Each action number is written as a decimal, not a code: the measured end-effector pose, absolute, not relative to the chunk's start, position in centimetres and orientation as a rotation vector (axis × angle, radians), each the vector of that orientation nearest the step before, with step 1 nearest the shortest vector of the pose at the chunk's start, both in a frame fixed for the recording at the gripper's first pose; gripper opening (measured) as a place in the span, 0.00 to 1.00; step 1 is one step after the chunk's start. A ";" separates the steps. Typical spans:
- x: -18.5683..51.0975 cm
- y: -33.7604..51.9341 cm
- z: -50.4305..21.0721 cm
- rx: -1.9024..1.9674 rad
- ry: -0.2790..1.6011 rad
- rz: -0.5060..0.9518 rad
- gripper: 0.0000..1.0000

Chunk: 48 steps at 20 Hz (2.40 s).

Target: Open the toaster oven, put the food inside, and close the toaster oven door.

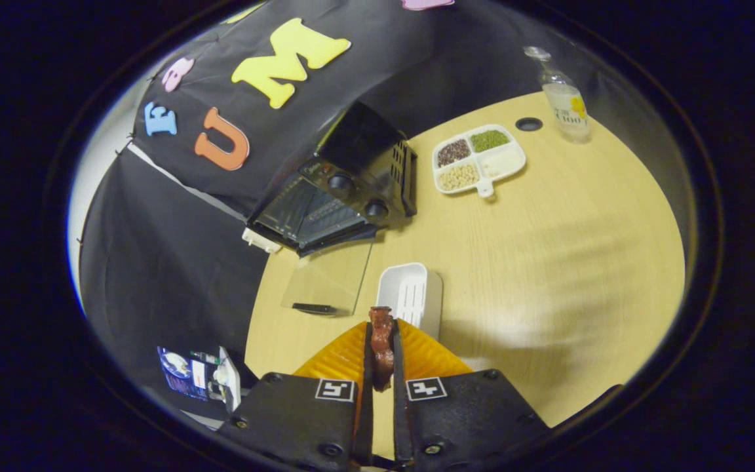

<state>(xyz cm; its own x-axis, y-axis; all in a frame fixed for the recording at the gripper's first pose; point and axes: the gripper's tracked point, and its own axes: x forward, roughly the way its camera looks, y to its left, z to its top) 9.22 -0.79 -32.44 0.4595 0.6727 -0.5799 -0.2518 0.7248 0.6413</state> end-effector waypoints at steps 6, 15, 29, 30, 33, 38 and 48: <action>11.2 7.3 -30.2 0.644 0.853 0.590 0.16; 20.3 20.8 -31.1 0.875 0.649 0.467 0.15; 30.1 26.0 -34.8 1.028 0.412 0.129 0.16; 30.2 25.9 -35.0 1.002 0.411 0.125 0.16; 29.6 25.4 -36.0 0.834 0.445 0.099 0.24; 28.6 24.9 -36.7 0.507 0.488 0.122 0.63; 22.9 24.5 -33.2 0.155 0.463 0.220 0.98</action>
<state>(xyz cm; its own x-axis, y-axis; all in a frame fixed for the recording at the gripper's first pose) 22.95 24.50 -33.17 0.8715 0.2447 -0.4250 -0.1747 0.9647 0.1973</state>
